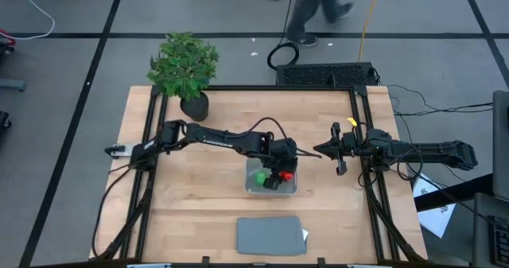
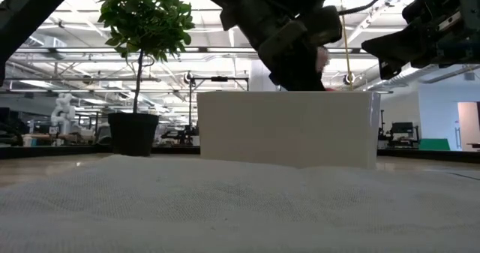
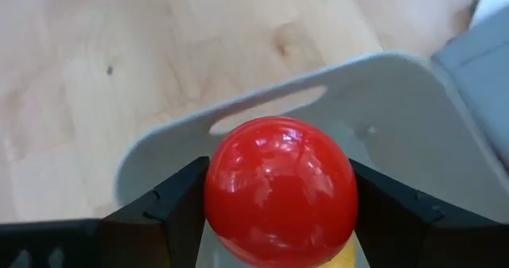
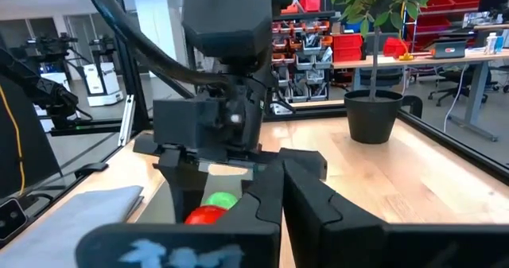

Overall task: Pick and placing Produce into tupperware
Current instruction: Put the red tomato into the gray bin, then return to Home Position

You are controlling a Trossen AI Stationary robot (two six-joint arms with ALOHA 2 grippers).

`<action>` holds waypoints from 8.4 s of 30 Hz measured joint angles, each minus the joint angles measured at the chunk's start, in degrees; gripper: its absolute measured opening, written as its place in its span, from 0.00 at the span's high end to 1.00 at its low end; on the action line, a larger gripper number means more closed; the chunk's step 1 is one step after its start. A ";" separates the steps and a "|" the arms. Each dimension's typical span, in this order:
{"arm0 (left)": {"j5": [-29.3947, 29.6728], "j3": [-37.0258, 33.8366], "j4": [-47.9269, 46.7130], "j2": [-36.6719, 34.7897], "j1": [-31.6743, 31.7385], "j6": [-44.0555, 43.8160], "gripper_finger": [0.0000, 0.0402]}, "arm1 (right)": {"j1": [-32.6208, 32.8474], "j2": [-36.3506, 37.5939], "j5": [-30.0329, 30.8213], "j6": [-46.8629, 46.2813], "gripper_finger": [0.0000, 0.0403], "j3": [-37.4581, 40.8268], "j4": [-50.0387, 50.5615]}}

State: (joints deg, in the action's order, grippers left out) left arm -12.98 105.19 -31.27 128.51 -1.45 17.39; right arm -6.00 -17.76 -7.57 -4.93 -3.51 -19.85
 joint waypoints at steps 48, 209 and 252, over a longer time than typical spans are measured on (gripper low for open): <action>0.31 0.01 -1.19 -0.60 -0.31 0.38 0.27 | 0.00 0.00 0.00 0.02 1.00 0.00 -0.05; 17.40 -98.23 28.29 -121.48 -4.24 -10.10 0.99 | -2.89 2.86 -3.23 -3.39 1.00 -0.02 -0.89; 18.04 -98.23 28.02 -121.42 -4.24 -11.70 0.99 | -2.89 2.85 -3.21 -1.46 1.00 -0.02 -0.86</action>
State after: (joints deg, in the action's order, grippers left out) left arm 5.06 6.96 -3.25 7.09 -5.69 5.69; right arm -8.88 -14.91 -10.79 -6.39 -3.53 -20.71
